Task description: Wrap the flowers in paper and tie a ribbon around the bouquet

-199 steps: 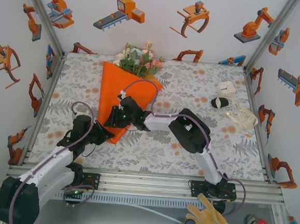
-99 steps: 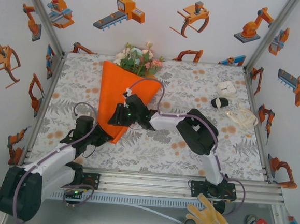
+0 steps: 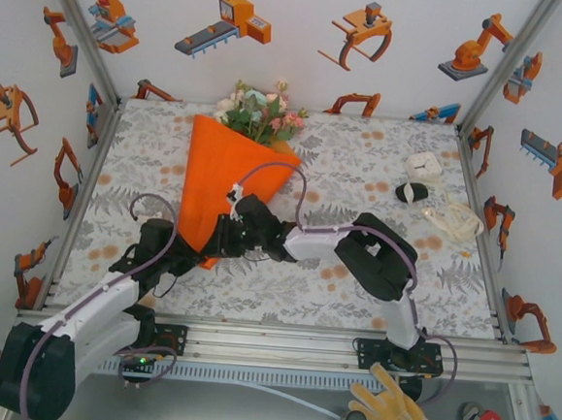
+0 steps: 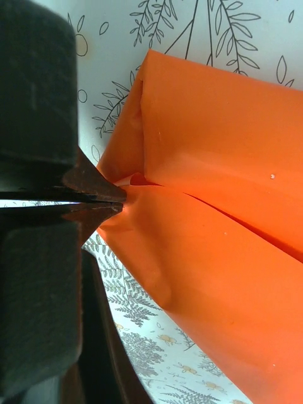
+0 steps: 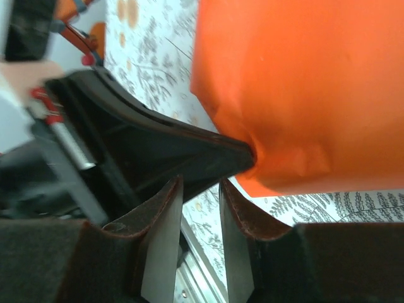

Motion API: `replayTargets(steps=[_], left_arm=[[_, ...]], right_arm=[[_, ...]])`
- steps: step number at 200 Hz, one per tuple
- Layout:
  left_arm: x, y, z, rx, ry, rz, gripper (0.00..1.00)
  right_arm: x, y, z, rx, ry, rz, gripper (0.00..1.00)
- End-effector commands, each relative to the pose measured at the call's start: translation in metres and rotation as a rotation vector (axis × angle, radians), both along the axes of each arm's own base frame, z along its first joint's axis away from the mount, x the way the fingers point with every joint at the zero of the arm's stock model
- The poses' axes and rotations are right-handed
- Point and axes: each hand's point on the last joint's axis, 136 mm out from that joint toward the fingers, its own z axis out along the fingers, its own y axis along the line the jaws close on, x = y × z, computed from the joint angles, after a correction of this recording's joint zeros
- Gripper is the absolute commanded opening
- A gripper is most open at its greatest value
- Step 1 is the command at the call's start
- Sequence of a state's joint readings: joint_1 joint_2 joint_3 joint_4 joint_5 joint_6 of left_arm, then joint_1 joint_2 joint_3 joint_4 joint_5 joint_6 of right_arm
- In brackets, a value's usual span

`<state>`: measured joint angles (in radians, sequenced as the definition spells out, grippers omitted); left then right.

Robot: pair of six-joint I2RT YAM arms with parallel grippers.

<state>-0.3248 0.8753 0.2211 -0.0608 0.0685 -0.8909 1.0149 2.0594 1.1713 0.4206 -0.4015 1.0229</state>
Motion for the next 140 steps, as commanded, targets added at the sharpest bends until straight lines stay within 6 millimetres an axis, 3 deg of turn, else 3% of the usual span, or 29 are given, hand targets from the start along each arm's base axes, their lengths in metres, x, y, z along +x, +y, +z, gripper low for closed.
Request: replayTargets(steps=[1,71,82,122,140], left_arm=[[-0.019,0.022,-0.026,0.088,0.116,0.066,0.08],[-0.023,0.029,-0.026,0.102,0.130,0.111,0.07],[-0.023,0.029,-0.026,0.100,0.126,0.109,0.07],[-0.025,0.030,-0.027,0.096,0.130,0.121,0.07],[-0.025,0.032,-0.027,0.105,0.140,0.131,0.07]], right_arm=[[-0.006,-0.005,-0.026,-0.032,0.057,0.012,0.23],[-0.020,-0.030,-0.079,-0.214,0.145,0.016,0.22],[-0.018,-0.027,-0.072,-0.195,0.135,0.019,0.22],[-0.011,-0.006,-0.016,-0.059,0.090,0.037,0.20],[-0.005,0.004,-0.003,0.019,0.107,0.015,0.09]])
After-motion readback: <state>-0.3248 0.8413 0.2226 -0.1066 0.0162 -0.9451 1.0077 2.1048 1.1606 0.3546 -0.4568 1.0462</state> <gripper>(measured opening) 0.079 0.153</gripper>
